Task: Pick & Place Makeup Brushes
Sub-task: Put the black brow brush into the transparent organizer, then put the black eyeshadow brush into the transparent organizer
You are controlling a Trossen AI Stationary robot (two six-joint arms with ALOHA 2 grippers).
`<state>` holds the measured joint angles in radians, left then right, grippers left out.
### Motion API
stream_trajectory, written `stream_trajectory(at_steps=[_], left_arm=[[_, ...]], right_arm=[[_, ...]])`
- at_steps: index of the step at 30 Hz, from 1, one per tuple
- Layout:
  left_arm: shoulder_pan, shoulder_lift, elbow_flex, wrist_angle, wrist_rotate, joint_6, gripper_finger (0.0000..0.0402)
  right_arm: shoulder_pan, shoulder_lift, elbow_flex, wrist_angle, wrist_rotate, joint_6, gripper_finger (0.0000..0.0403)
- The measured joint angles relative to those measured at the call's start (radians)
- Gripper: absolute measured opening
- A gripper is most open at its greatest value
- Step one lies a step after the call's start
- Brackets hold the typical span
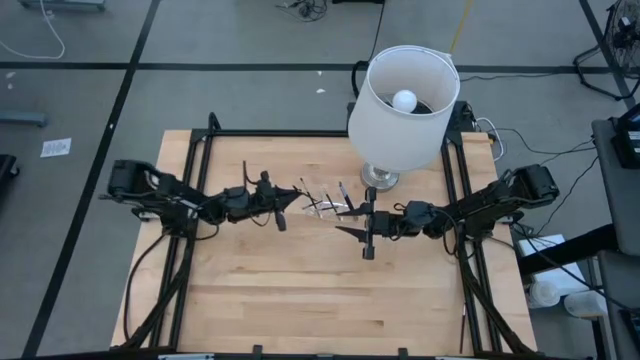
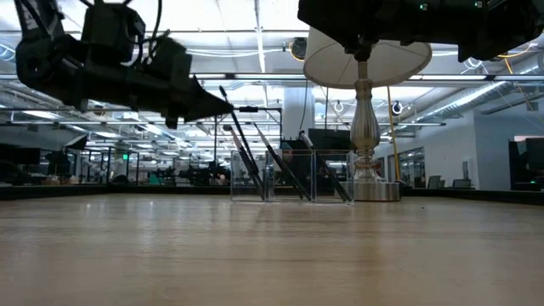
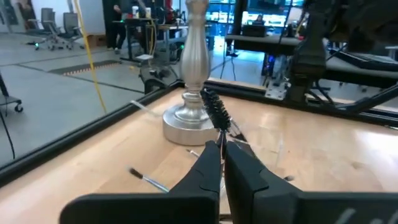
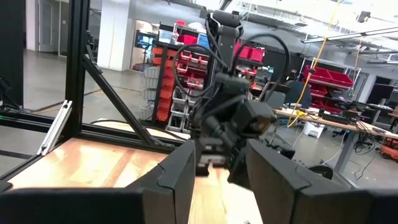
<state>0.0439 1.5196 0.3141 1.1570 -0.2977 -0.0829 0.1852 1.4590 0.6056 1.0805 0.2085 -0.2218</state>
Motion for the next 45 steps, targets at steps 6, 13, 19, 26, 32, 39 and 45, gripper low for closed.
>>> stream_trajectory(at_steps=[6, 13, 19, 26, 32, 39, 45], left_arm=[[0.024, 0.127, 0.001, 0.106, -0.002, -0.052, 0.0005], [0.035, 0.248, 0.018, 0.192, 0.004, -0.105, 0.0005], [0.035, 0.287, 0.036, 0.198, 0.033, -0.135, 0.0007], [0.034, 0.264, 0.036, 0.178, 0.097, -0.116, 0.0089], [0.033, 0.167, 0.035, 0.135, 0.133, -0.079, 0.016], [-0.027, -0.138, 0.03, -0.176, 0.23, 0.072, 0.0193], [-0.122, -0.425, 0.03, -0.623, 0.288, 0.134, 0.017]], right_arm=[[0.0, 0.0, 0.0, 0.0, 0.0, 0.0, 0.0132], [0.0, 0.0, 0.0, 0.0, 0.0, 0.0, 0.0132], [0.0, 0.0, 0.0, 0.0, 0.0, 0.0, 0.0132], [0.0, 0.0, 0.0, -0.001, 0.0, 0.0, 0.0132], [0.0, 0.0, 0.0, -0.012, -0.001, 0.001, 0.0132], [0.006, 0.0, 0.0, -0.041, 0.0, 0.005, 0.0132], [0.023, -0.001, 0.001, -0.11, -0.001, 0.035, 0.0132]])
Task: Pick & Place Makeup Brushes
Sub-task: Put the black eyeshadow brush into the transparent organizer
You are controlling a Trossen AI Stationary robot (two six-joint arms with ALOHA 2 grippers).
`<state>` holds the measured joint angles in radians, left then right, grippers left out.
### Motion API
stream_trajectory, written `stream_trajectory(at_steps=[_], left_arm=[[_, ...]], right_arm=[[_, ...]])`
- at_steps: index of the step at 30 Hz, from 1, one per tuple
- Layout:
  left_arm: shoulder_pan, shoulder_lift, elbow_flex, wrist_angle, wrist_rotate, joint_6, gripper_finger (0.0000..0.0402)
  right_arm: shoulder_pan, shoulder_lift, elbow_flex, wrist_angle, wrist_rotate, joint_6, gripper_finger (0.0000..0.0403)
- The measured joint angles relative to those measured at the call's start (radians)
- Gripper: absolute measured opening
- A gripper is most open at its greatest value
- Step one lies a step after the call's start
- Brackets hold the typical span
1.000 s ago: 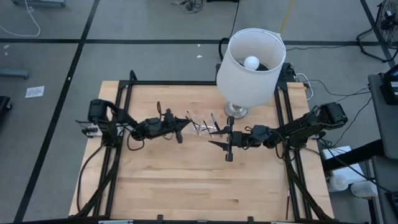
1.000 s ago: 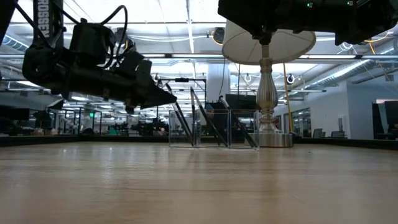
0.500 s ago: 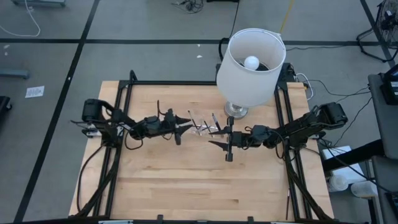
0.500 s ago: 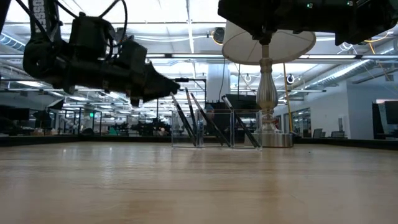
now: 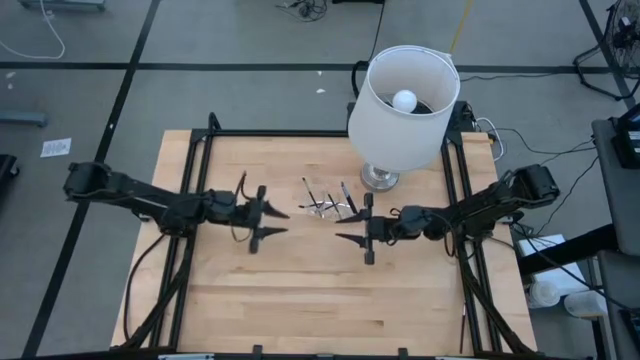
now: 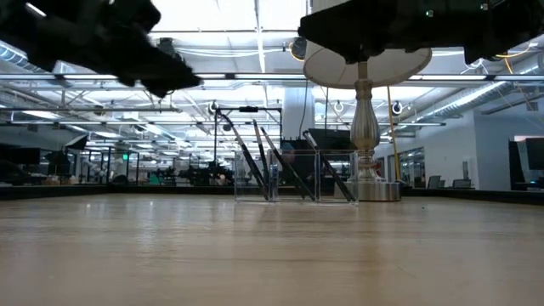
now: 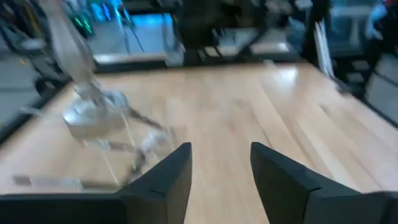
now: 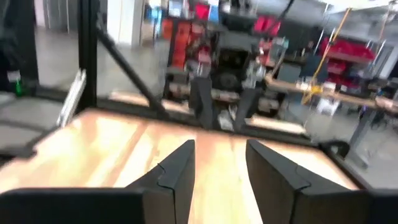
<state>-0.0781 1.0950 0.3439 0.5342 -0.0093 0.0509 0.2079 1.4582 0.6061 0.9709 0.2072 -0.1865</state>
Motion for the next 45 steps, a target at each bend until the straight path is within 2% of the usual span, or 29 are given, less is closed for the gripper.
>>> stream_trajectory(at_steps=[3, 7, 9, 13, 15, 17, 23, 26, 29, 31, 34, 38, 43, 45], left_arm=[[-0.04, -0.082, 0.0, -0.168, 0.0, -0.011, 0.0148], [-0.086, -0.116, 0.0, -0.301, -0.006, -0.005, 0.0115], [-0.103, -0.115, 0.0, -0.336, -0.025, 0.0, 0.0098], [-0.125, -0.094, 0.0, -0.356, -0.044, 0.044, 0.0066], [-0.135, -0.078, 0.0, -0.353, -0.043, 0.048, 0.005], [-0.14, -0.066, 0.0, -0.354, -0.042, 0.049, 0.0035], [-0.149, -0.054, 0.0, -0.347, -0.043, 0.043, 0.0004], [-0.149, -0.055, 0.0, -0.345, -0.042, 0.025, 0.0013], [-0.149, -0.055, 0.0, -0.341, -0.043, 0.018, 0.003], [-0.149, -0.055, 0.0, -0.341, -0.043, 0.016, 0.0039], [-0.149, -0.055, 0.0, -0.339, -0.043, 0.016, 0.0045], [-0.149, -0.055, 0.0, -0.337, -0.043, 0.018, 0.0046], [-0.149, -0.055, 0.0, -0.337, -0.043, 0.018, 0.0046], [-0.149, -0.055, 0.0, -0.335, -0.043, 0.016, 0.0046]], right_arm=[[0.029, -0.028, 0.066, -0.188, 0.021, 0.001, 0.0116], [0.112, -0.039, 0.343, -0.768, 0.221, 0.027, 0.005], [0.149, -0.002, 0.49, -1.056, 0.296, 0.093, 0.0015], [0.214, 0.055, 0.736, -1.539, 0.31, 0.356, 0.0011], [0.237, 0.076, 0.827, -1.701, 0.269, 0.521, 0.0005], [0.261, 0.08, 0.867, -1.849, 0.167, 0.7, 0.0002], [0.334, 0.08, 0.813, -2.102, -0.235, 1.283, 0.0001], [0.39, 0.082, 0.712, -2.079, -0.445, 1.516, 0.0001], [0.45, 0.082, 0.583, -1.953, -0.62, 1.686, 0.0001], [0.491, 0.082, 0.49, -1.826, -0.698, 1.778, 0.0], [0.546, 0.082, 0.381, -1.605, -0.754, 1.892, 0.0], [0.616, 0.082, 0.267, -1.394, -0.777, 2.069, 0.0], [0.689, 0.082, 0.183, -1.301, -0.88, 2.26, 0.0], [0.707, 0.082, 0.171, -1.288, -0.889, 2.292, 0.0]])
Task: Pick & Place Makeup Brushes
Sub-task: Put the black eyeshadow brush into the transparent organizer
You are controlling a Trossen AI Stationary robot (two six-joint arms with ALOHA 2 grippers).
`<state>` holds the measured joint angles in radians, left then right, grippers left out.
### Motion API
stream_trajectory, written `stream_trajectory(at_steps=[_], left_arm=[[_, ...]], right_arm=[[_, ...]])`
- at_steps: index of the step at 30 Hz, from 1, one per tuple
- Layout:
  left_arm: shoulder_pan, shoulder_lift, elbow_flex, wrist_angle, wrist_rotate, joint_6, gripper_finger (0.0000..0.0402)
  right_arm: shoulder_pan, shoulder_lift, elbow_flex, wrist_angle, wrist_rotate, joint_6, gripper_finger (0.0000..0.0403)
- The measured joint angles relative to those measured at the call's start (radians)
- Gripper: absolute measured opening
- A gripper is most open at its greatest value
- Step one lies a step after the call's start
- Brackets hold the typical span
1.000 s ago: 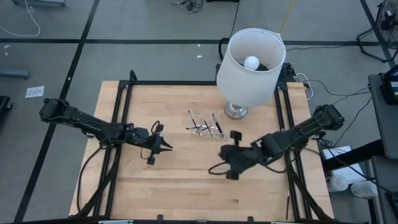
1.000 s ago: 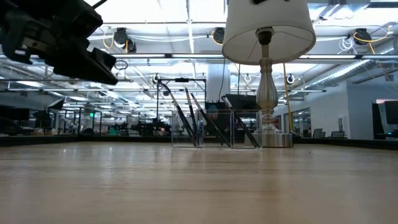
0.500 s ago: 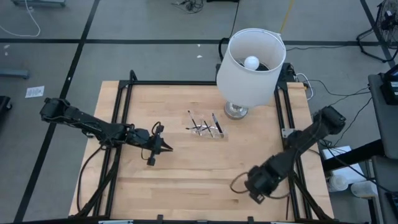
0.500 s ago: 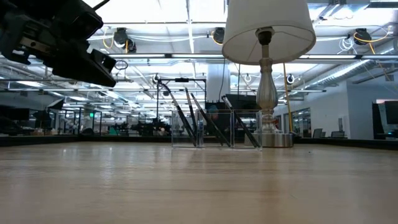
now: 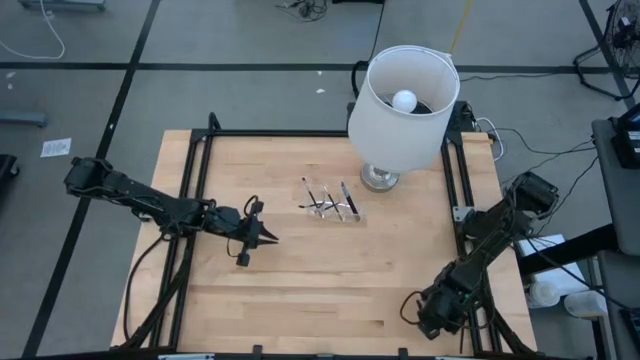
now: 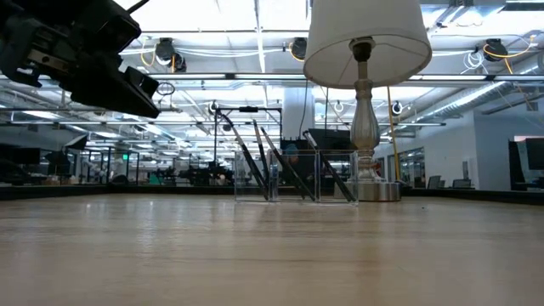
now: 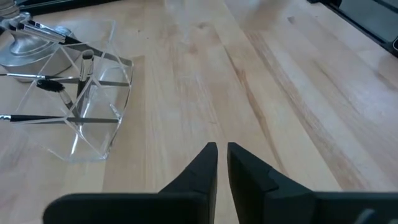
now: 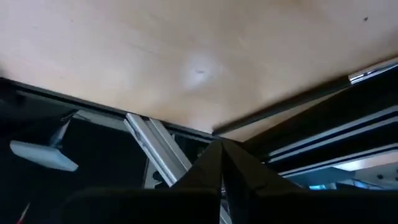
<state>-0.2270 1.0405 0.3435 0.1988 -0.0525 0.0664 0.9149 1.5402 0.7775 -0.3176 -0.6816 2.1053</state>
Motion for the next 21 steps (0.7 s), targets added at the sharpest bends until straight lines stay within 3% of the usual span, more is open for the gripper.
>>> stream_trajectory(at_steps=[11, 15, 21], left_arm=[[0.0, 0.0, 0.0, 0.004, 0.0, -0.031, 0.0047], [0.0, 0.0, 0.0, 0.002, 0.0, -0.027, 0.0047], [0.0, 0.0, 0.0, -0.002, -0.001, -0.018, 0.0047]], right_arm=[[0.035, 0.002, -0.032, -0.078, 0.019, 0.072, 0.0], [0.041, 0.023, -0.031, -0.126, 0.036, -0.079, 0.0], [0.002, 0.037, -0.032, -0.153, 0.184, -0.402, 0.0]])
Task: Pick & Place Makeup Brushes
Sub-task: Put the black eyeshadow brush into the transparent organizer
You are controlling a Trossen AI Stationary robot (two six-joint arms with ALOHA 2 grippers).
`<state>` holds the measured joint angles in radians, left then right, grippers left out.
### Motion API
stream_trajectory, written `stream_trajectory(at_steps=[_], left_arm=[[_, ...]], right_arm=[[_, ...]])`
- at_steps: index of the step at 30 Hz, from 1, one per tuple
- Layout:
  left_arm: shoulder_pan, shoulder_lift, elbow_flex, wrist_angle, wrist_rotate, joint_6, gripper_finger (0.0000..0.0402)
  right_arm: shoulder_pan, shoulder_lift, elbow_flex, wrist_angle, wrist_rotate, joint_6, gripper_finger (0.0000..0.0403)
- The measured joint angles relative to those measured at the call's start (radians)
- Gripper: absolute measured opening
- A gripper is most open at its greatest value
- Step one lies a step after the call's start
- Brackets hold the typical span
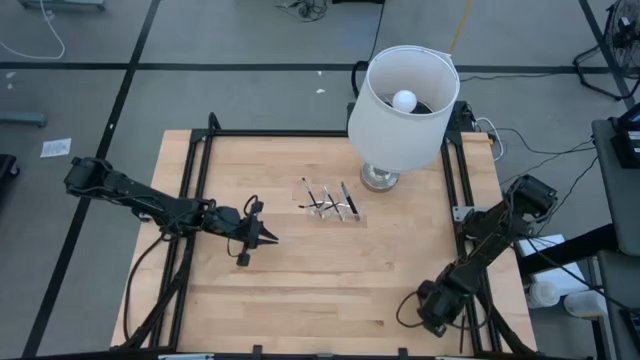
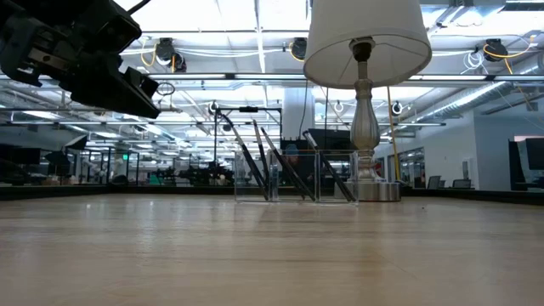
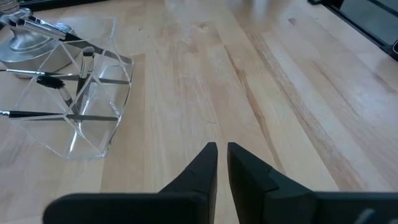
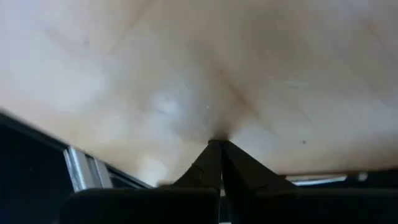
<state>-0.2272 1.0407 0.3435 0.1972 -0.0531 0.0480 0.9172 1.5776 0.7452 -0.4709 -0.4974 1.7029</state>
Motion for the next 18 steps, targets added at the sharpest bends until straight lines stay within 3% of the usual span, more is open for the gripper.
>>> stream_trajectory(at_steps=[8, 12, 18], left_arm=[[0.0, 0.0, 0.0, 0.016, 0.0, 0.024, 0.0047], [0.0, 0.0, 0.0, 0.013, 0.0, 0.03, 0.0047], [0.0, 0.0, 0.0, 0.007, 0.0, 0.045, 0.0047]], right_arm=[[-0.057, 0.001, 0.001, -0.093, -0.033, -0.41, 0.0], [-0.057, 0.003, 0.045, -0.242, -0.001, -0.636, 0.0], [-0.059, 0.002, 0.177, -0.459, -0.009, -0.785, 0.0]])
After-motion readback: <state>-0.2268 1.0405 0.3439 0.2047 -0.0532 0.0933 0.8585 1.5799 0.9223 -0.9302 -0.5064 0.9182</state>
